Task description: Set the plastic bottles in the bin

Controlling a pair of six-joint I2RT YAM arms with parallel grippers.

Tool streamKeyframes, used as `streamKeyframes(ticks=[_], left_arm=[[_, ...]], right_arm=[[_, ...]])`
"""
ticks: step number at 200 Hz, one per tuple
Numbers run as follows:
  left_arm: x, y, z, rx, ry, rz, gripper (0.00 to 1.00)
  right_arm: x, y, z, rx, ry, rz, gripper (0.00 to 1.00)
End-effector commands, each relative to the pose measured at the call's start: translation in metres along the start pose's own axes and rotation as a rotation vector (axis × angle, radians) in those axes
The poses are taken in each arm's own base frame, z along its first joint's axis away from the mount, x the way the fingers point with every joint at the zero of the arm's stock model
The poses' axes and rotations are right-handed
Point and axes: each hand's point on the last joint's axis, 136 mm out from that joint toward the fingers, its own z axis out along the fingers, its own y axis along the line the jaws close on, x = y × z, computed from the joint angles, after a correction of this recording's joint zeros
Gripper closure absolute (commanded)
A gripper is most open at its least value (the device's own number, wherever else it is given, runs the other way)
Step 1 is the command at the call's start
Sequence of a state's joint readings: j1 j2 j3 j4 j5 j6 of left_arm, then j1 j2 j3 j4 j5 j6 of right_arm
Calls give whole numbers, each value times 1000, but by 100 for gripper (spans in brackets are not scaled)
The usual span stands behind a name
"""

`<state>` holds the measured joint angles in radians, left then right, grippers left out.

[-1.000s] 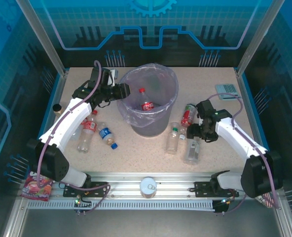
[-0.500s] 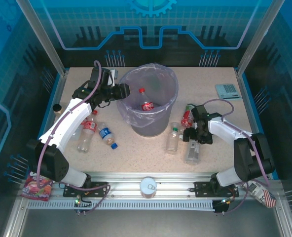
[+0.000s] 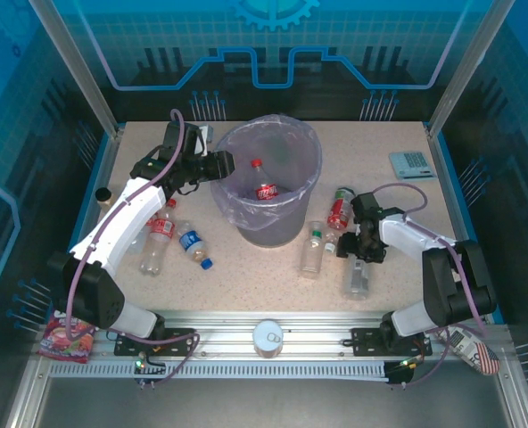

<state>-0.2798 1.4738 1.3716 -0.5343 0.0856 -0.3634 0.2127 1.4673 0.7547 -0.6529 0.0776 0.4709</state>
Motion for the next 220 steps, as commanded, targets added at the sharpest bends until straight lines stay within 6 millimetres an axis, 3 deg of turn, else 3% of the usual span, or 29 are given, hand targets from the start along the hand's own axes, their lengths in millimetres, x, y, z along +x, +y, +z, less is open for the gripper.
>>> streamKeyframes(ticks=[1, 51, 119, 186, 220], left_arm=[[10, 11, -3, -58, 21, 39, 44], [9, 11, -5, -65, 16, 53, 44], [8, 11, -7, -67, 18, 74, 44], [8, 10, -8, -62, 18, 77, 44], [8, 9, -8, -57, 20, 77, 44]], right_arm=[[0, -2, -3, -17, -11, 17, 27], [-5, -8, -22, -6, -62, 13, 33], [-26, -10, -123, -128, -338, 28, 37], [-73, 16, -305, -270, -771, -74, 42], [-88, 59, -378, -490, -902, -157, 42]])
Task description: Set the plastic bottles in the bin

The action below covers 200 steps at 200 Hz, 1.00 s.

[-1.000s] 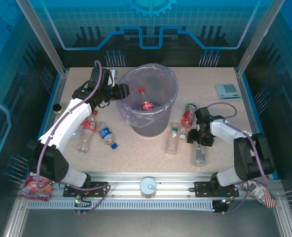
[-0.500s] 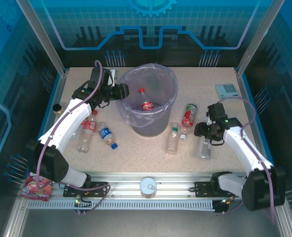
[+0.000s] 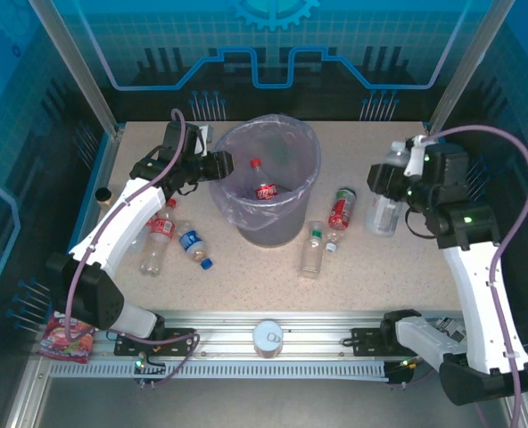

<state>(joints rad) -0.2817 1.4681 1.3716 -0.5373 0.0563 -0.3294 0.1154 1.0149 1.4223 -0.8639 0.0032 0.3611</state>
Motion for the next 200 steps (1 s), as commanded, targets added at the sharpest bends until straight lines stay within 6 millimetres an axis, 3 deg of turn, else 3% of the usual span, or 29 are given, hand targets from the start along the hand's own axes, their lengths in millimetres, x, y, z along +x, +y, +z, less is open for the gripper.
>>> streamKeyframes(ticks=[1, 40, 66, 99, 157, 200], left_arm=[[11, 5, -5, -32, 35, 42, 44], [13, 4, -5, -23, 39, 34, 44], [14, 4, -1, -21, 49, 29, 44], [14, 4, -3, -24, 45, 37, 44], [14, 4, -4, -22, 43, 42, 44], [14, 4, -6, -24, 40, 50, 44]], right_arm=[[-32, 42, -10, -188, -54, -17, 42], [-72, 118, -9, -406, -119, -95, 43], [-81, 173, 6, -502, -118, -168, 43], [-82, 224, 35, -556, -101, -233, 43], [-51, 267, 102, -537, 1, -305, 44], [-12, 272, 144, -471, 103, -363, 45]])
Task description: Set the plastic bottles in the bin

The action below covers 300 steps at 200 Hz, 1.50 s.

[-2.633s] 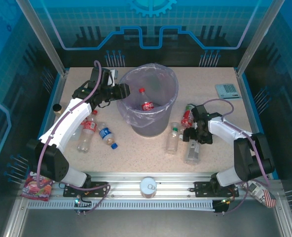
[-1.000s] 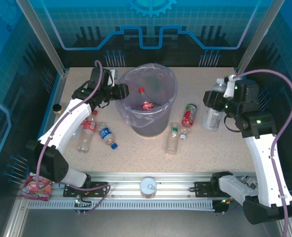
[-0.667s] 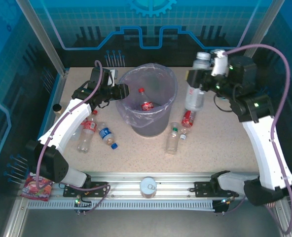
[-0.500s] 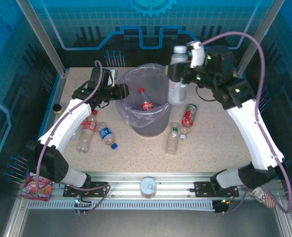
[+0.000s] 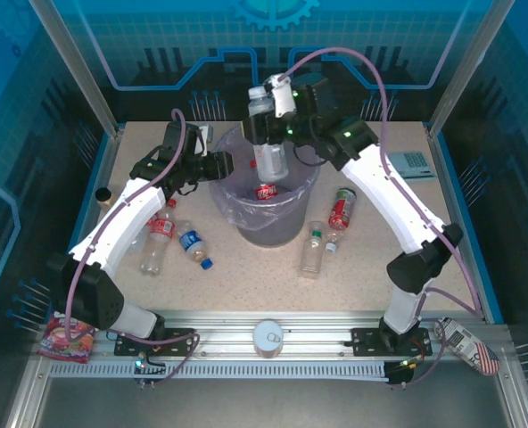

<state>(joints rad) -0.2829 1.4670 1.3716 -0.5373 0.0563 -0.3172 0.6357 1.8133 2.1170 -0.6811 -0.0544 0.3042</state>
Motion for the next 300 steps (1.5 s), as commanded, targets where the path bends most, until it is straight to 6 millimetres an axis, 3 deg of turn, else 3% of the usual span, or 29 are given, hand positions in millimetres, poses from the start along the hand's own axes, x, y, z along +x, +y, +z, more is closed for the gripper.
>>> streamKeyframes(ticks=[1, 89, 149, 176, 221, 300], left_arm=[[14, 5, -6, -25, 40, 37, 44], [14, 6, -5, -32, 39, 42, 44], [15, 7, -4, -34, 39, 38, 44], [16, 8, -2, -36, 45, 39, 44], [17, 9, -1, -39, 47, 40, 44], [17, 9, 0, -39, 49, 39, 44]], right_arm=[[8, 0, 12, 36, 31, -41, 45], [109, -44, 79, 162, 304, -49, 45], [161, -61, 98, 190, 418, -41, 45], [172, -67, 101, 202, 442, -43, 44], [178, -69, 101, 204, 460, -44, 32], [154, -61, 82, 196, 427, -64, 21]])
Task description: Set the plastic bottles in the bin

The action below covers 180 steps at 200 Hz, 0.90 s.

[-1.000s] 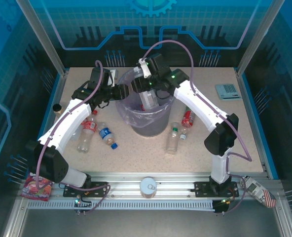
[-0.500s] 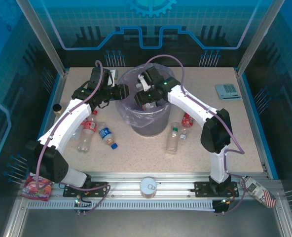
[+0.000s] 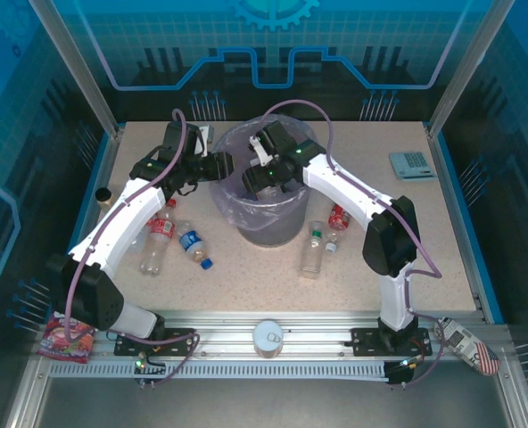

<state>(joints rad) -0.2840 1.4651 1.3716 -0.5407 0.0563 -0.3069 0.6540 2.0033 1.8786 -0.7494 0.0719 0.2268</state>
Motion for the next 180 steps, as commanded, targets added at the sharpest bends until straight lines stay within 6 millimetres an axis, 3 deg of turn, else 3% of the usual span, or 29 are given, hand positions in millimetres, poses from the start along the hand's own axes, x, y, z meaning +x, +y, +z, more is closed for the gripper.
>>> streamKeyframes(ticks=[1, 50, 87, 93, 111, 151, 180], left_arm=[[16, 9, 0, -38, 48, 29, 44], [17, 10, 0, -40, 48, 30, 44], [17, 10, 0, -43, 49, 33, 44], [18, 10, 1, -44, 51, 32, 44], [18, 11, 2, -46, 51, 32, 44], [18, 11, 2, -46, 51, 34, 44], [18, 10, 2, -44, 58, 36, 44]], right_arm=[[-13, 5, -23, -3, -41, -19, 21], [-37, 15, -69, -18, -124, -46, 17], [-52, 19, -126, -16, -228, -63, 14], [-54, 19, -136, -16, -245, -62, 8], [-56, 17, -166, -6, -297, -60, 7], [-44, -5, -222, 83, -391, -18, 6], [-12, -51, -247, 213, -371, 86, 5]])
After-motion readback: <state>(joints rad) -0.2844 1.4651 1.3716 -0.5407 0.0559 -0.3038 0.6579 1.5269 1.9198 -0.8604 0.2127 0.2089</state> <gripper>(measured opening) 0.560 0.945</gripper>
